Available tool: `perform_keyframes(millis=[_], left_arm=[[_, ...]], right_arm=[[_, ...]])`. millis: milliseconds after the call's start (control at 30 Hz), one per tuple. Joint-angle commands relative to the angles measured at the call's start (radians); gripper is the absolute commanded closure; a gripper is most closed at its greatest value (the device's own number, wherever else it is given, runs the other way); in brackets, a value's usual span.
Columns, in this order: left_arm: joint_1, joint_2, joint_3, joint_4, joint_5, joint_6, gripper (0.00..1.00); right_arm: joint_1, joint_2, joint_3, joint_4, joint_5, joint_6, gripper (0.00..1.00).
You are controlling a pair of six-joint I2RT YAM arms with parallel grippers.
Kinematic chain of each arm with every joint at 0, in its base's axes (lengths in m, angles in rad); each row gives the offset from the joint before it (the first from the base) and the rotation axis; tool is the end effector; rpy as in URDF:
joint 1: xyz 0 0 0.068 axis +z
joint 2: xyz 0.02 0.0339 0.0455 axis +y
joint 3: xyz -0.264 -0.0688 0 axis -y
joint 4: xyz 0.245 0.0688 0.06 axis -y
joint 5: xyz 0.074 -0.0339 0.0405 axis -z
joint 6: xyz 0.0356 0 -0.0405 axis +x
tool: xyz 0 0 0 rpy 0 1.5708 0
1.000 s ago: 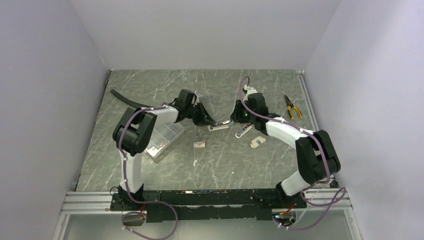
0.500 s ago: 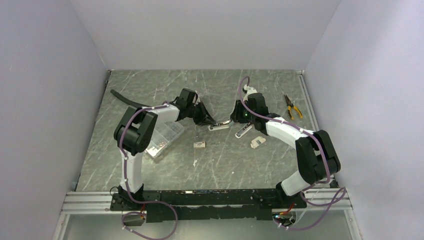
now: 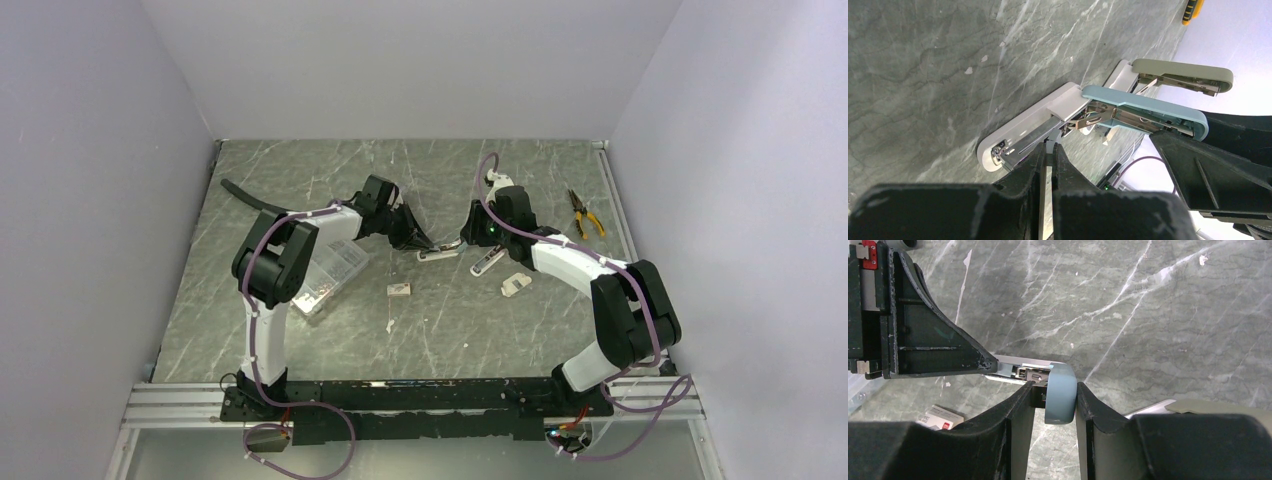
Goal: Load the staples into the stapler
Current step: Install the staple into the stapler.
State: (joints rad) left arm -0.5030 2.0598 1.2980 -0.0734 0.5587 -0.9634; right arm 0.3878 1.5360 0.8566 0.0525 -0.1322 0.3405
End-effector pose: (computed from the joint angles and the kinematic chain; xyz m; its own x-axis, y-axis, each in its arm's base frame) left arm 0.3699 -0.2251 0.1436 -0.9623 -0.2653 -0.0603 -0.1223 0.6196 -0.7753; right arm 0.3015 0.1282 0.2060 -0.6701 0.0839 -0.7375 -0.2651 0.9010 0.3433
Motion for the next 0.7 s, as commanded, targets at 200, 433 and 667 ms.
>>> perform_keyframes(millis=[200,433,667], left_arm=[[-0.007,-0.015,-0.012,-0.042,-0.030,0.006,0.97],[0.021,-0.056,-0.042,0.033,0.007,-0.006,0.97],[0.029,-0.091,-0.076,0.052,0.005,-0.005,0.97]], right_arm=[[0.002,-0.047,0.001,0.040,0.011,-0.020,0.62],[0.000,-0.051,0.002,0.043,0.018,-0.028,0.62],[0.000,-0.053,-0.001,0.046,0.023,-0.034,0.62]])
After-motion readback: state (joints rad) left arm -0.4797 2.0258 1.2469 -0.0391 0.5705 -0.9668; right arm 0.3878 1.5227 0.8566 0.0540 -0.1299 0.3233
